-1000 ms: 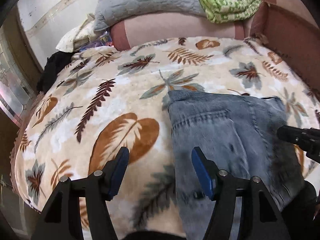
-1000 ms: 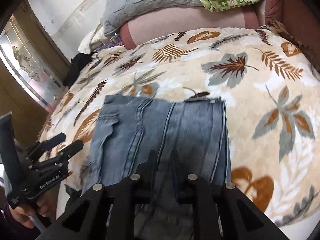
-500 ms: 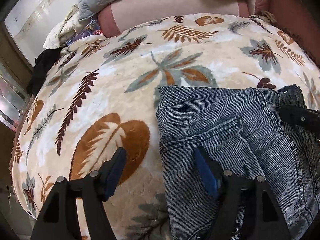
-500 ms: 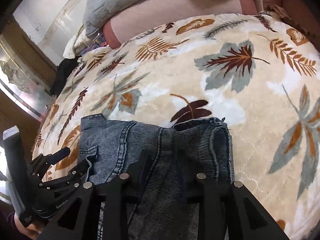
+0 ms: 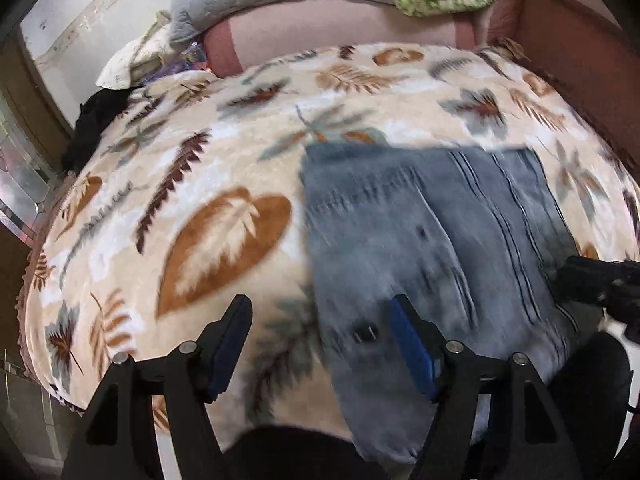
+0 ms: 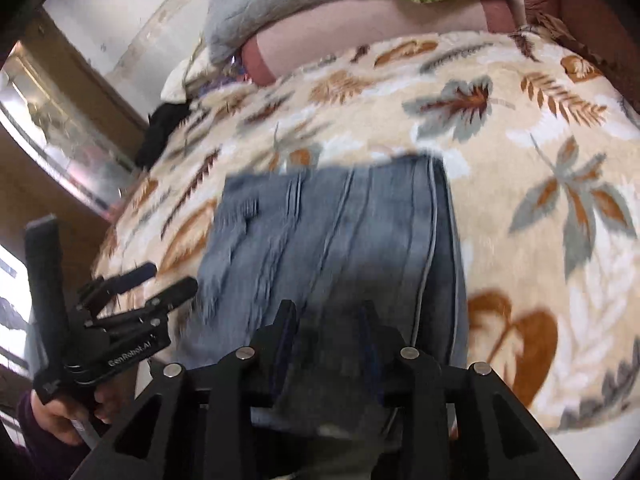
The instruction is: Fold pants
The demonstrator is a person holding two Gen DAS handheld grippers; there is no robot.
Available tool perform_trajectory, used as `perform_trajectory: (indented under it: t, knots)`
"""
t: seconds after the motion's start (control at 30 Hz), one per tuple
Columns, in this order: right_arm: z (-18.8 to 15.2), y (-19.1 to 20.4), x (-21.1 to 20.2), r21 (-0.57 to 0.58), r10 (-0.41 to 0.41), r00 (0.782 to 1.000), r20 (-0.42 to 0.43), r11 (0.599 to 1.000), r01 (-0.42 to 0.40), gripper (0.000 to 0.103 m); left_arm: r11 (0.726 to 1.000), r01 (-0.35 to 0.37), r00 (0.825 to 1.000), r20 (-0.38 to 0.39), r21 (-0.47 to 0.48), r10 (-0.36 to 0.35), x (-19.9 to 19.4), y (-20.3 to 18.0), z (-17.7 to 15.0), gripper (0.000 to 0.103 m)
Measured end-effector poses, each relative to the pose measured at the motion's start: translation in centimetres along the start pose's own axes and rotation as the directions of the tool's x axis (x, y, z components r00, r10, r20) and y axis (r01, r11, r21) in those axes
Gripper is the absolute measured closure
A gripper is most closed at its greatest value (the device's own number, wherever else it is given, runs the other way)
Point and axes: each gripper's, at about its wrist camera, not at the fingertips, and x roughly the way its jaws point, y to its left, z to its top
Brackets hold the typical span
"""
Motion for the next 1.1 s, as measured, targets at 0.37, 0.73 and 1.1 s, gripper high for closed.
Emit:
perform_trajectory:
  t: [0.37, 0.73, 1.1]
  knots:
    - [-0.8, 1.0, -4.4, -0.022, -0.02, 0.994, 0.103, 1.0, 0.022, 0.059, 0.997, -0.075, 0.992, 0.096, -0.015, 0.076, -4.5, 0.2, -0.4, 0.031]
    - [-1.1, 5.2, -12.6, -0.121, 0.019, 0.943, 0.333, 0.992, 0.023, 0.054, 0.988, -0.124, 0.946, 0.29, -0.091, 0.146, -13.2, 2.2, 0.0, 0.025]
    - [-1.7, 6.5, -14.9, -0.156, 0.02, 0.92, 0.391, 0.987, 0.045, 0.038, 0.976, -0.162, 0.927, 0.315, -0.147, 0.202, -15.5, 3.3, -0.2, 0.022]
